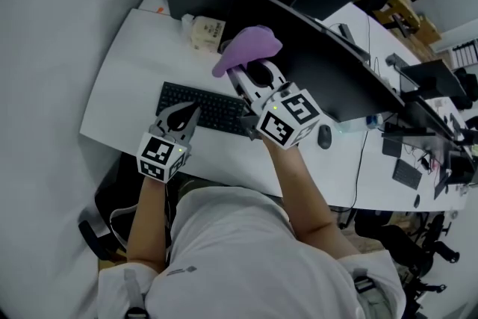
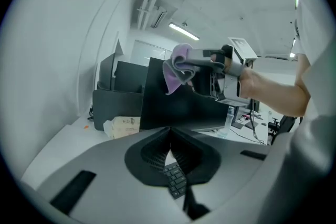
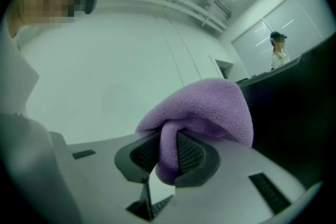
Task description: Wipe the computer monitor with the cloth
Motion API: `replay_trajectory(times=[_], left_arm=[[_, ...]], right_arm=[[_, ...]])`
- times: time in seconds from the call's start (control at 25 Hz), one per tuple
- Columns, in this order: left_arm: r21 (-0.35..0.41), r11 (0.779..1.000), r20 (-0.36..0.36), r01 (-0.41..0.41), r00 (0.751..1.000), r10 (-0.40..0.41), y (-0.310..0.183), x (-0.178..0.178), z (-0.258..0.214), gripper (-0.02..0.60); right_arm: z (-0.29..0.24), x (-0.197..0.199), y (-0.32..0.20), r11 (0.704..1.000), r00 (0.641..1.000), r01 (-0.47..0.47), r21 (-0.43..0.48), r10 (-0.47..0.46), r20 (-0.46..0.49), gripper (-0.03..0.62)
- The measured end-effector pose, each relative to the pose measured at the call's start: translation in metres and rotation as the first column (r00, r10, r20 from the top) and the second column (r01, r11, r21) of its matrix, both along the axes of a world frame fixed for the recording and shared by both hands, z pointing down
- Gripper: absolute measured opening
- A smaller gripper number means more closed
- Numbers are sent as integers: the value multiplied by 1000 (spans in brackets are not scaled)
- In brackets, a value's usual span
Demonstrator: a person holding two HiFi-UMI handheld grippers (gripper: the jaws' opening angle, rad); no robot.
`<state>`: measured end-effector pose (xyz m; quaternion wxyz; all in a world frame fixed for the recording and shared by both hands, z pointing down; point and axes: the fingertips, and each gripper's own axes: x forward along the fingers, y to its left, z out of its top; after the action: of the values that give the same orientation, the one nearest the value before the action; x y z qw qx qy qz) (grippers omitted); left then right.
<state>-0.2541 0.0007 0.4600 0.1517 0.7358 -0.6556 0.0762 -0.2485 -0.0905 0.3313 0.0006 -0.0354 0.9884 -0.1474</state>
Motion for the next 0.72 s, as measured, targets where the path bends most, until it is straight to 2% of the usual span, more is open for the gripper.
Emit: replay_trajectory(times=[0.52, 0.72], left_arm=[[39, 999, 11, -15, 1000, 15, -5, 59, -22, 0], [41, 999, 18, -35, 999, 34, -6, 85, -24, 0]], right_arm=[[59, 112, 15, 987, 978, -29, 157, 61, -199, 67], [75, 154, 17, 985, 967, -51, 164, 89, -237, 67]])
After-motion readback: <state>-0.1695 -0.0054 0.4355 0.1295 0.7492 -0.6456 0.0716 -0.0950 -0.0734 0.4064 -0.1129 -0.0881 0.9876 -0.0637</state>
